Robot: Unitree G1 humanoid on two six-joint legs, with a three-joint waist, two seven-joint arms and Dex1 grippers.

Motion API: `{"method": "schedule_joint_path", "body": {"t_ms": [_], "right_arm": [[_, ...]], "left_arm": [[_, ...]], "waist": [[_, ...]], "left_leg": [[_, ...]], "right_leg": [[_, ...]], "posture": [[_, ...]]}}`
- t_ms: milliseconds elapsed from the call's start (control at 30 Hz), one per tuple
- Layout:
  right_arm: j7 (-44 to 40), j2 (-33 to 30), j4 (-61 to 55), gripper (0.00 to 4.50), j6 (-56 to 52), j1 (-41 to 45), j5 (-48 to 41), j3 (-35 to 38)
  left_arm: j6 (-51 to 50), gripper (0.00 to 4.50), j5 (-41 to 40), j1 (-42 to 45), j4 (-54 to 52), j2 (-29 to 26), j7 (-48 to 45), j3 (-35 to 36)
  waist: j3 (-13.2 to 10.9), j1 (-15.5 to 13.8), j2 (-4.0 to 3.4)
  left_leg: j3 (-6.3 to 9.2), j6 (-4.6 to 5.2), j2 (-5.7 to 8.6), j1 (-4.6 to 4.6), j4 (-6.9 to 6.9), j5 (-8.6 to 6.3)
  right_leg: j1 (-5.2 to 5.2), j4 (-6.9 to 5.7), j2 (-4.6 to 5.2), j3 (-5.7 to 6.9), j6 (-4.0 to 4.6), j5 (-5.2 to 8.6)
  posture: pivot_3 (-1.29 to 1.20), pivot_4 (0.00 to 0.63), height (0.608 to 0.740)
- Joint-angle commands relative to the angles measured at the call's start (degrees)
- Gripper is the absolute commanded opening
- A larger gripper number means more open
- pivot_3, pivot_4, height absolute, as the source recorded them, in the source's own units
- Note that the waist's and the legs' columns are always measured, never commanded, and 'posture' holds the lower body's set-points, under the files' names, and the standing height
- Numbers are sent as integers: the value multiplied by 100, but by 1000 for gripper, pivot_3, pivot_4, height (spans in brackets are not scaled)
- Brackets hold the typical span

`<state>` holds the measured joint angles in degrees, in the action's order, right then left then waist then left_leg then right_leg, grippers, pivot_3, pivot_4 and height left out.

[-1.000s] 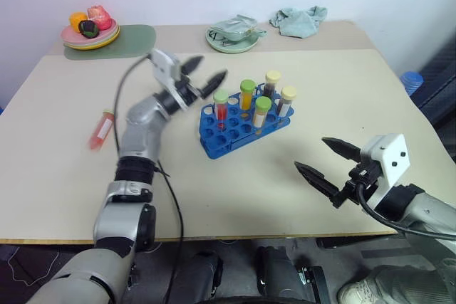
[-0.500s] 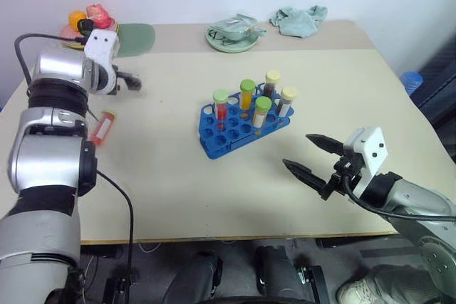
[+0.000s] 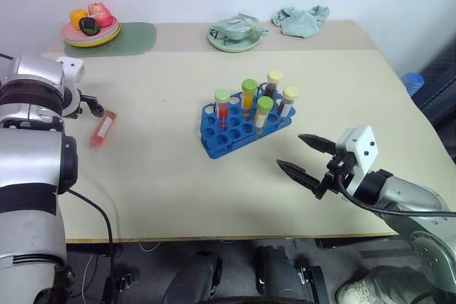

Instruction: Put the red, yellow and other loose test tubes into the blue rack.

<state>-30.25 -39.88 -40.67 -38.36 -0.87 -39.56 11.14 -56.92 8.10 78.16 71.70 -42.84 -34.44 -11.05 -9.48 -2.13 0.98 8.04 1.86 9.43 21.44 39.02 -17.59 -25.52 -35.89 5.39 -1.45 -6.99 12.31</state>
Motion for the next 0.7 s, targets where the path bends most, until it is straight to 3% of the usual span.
{"method": "schedule_joint_path", "body": {"t_ms": [33, 467, 567, 700], "right_arm": [[-8, -19, -76, 4226, -16, 223, -70, 17], [159, -79, -274, 4226, -322, 338, -288, 185], [195, -89, -295, 4226, -363, 349, -323, 198], [195, -92, -313, 4226, -359, 272, -317, 221]], "left_arm": [[167, 4442, -35, -144, 132, 124, 94, 202], [464, 4442, 36, -229, 331, 452, 394, 480], [457, 3174, 37, -211, 351, 490, 431, 495], [413, 3174, 26, -210, 369, 511, 479, 523]], "waist": [[0, 0, 0], [-10, 5, 17], [-10, 4, 18], [-10, 1, 18]], "left_leg": [[0, 0, 0, 0, 0, 0], [-1, 0, 0, 5, 2, 0], [-1, 0, 0, 5, 2, 0], [-1, 0, 0, 5, 3, 0]], "right_leg": [[-1, -2, 0, 0, 0, 0], [-5, -7, 4, 0, 0, 0], [-5, -8, 4, 0, 0, 0], [-5, -9, 5, 0, 0, 0]], "posture": [[0, 150, 740], [0, 150, 740], [0, 150, 740], [0, 150, 740]]}}
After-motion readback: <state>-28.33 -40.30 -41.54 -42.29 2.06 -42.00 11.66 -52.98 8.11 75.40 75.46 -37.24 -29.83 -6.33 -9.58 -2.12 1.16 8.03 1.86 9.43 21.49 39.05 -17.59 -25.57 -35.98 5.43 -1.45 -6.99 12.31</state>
